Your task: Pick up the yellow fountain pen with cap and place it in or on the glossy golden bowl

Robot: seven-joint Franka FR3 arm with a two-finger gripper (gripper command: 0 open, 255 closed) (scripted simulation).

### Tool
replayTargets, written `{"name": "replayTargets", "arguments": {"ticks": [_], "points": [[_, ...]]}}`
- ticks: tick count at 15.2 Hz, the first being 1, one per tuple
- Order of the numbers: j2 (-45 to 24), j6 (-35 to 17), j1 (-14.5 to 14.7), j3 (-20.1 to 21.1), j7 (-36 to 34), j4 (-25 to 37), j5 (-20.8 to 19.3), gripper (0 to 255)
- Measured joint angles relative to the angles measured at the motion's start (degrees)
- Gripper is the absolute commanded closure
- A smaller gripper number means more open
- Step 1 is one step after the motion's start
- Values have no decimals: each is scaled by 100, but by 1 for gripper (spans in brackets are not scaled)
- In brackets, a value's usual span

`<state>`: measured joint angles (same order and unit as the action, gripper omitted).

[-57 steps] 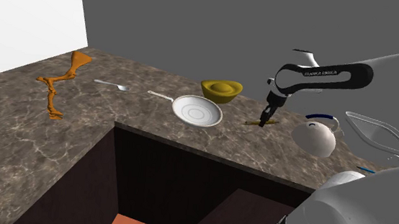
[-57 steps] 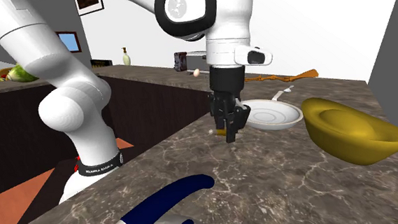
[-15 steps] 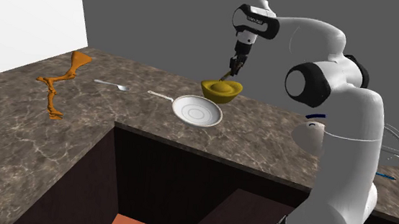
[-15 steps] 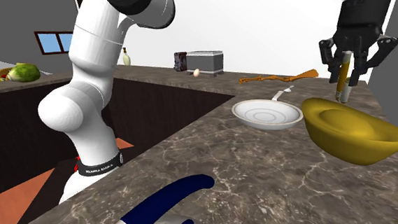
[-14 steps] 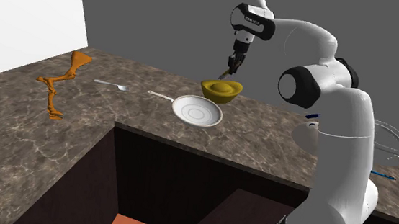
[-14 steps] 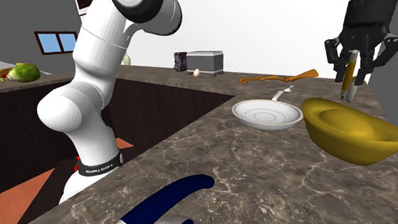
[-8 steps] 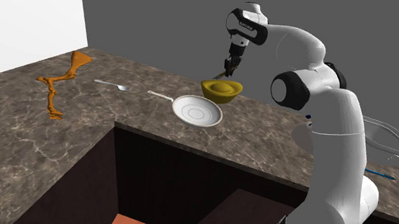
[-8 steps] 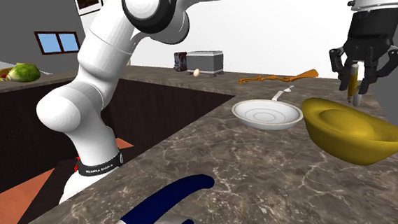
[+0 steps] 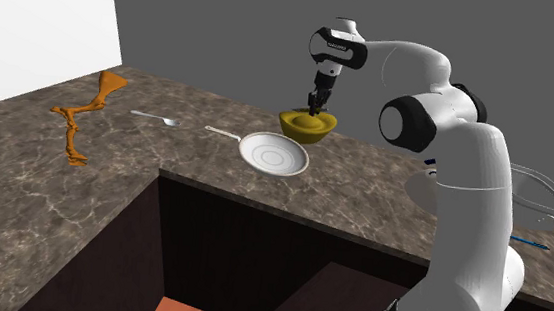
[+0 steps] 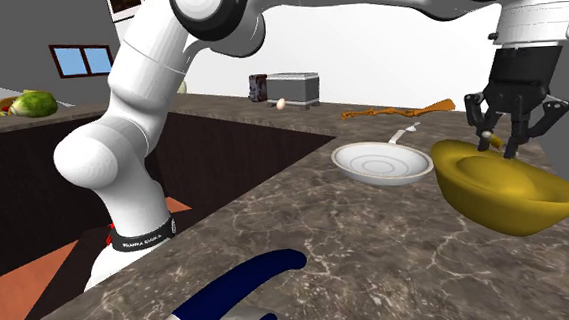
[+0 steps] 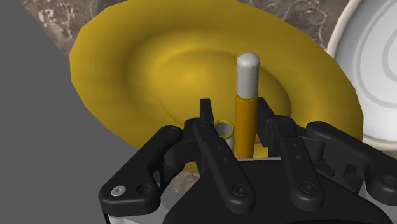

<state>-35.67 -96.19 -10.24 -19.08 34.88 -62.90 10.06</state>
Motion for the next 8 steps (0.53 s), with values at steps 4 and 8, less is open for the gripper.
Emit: {"name": "replayTargets", "arguments": {"ticks": [4, 8], "points": [[-3, -212, 22, 3, 12, -209, 4, 255], [-3, -232, 23, 3, 15, -229, 4, 255]]}}
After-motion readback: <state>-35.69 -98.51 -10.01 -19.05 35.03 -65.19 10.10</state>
